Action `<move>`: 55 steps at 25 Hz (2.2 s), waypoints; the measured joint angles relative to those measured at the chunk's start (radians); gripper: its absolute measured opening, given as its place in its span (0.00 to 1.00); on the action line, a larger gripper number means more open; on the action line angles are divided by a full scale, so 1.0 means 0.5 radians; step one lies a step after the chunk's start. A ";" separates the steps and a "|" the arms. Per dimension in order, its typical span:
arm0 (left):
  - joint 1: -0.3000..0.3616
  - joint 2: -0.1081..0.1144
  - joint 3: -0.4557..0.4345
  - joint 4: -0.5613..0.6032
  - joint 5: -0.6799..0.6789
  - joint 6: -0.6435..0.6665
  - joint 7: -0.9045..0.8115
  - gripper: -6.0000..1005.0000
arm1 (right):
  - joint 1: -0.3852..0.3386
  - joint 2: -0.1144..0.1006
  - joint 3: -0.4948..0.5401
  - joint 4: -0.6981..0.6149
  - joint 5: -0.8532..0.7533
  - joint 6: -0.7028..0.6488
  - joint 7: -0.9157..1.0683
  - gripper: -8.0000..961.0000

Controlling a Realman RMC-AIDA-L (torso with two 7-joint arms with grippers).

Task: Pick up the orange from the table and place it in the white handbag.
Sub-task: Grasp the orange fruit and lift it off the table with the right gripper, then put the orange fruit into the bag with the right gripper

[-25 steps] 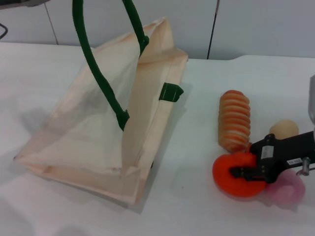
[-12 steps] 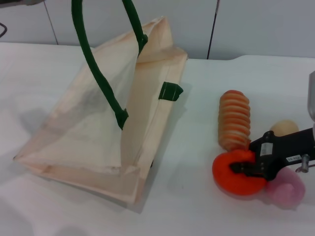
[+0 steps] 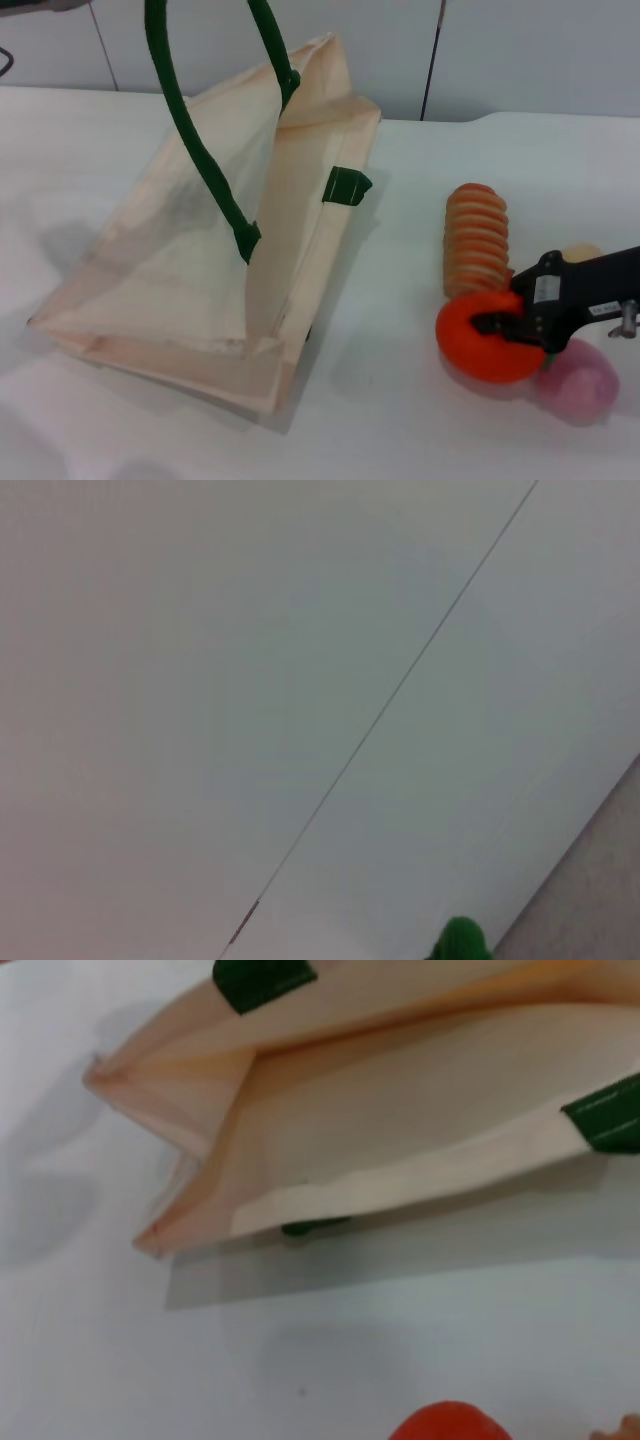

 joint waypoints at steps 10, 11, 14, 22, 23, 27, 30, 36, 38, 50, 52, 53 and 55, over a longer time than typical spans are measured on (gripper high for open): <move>-0.011 0.001 0.000 0.006 0.000 0.002 -0.001 0.13 | 0.060 0.003 0.053 -0.102 0.119 0.069 -0.015 0.15; -0.013 0.001 0.000 0.006 0.000 0.002 -0.001 0.13 | 0.078 0.006 0.048 -0.102 0.130 0.070 -0.016 0.14; -0.024 0.001 0.000 0.016 0.000 0.002 -0.001 0.13 | 0.138 0.014 0.037 -0.087 0.141 0.068 -0.017 0.12; -0.041 0.020 0.000 0.106 0.004 0.002 0.003 0.13 | 0.345 0.016 -0.121 0.098 0.314 -0.100 -0.048 0.08; -0.046 0.022 0.000 0.119 0.005 0.002 0.004 0.13 | 0.376 0.017 -0.142 0.134 0.318 -0.134 -0.049 0.09; -0.060 0.033 0.000 0.184 0.008 0.002 0.014 0.13 | 0.481 0.018 -0.236 0.246 0.359 -0.274 -0.051 0.08; -0.069 0.040 0.000 0.197 0.010 0.002 0.016 0.13 | 0.529 0.018 -0.328 0.292 0.442 -0.378 -0.052 0.08; -0.091 0.042 0.000 0.198 0.009 0.007 0.003 0.13 | 0.562 0.018 -0.388 0.305 0.501 -0.500 -0.053 0.08; -0.099 0.043 0.000 0.198 0.007 0.010 -0.002 0.13 | 0.579 0.021 -0.398 0.327 0.532 -0.547 -0.055 0.08; -0.146 0.047 0.000 0.224 0.006 0.011 -0.026 0.13 | 0.768 0.031 -0.825 0.600 0.913 -0.950 -0.108 0.07; -0.156 0.048 0.000 0.224 0.004 0.011 -0.041 0.13 | 0.789 0.032 -0.932 0.618 0.984 -1.024 -0.109 0.07; -0.161 0.048 0.000 0.224 0.005 0.012 -0.050 0.13 | 0.794 0.032 -0.977 0.621 1.018 -1.056 -0.110 0.07; -0.169 0.052 0.000 0.224 0.006 0.013 -0.071 0.13 | 0.799 0.035 -1.048 0.621 1.075 -1.111 -0.115 0.07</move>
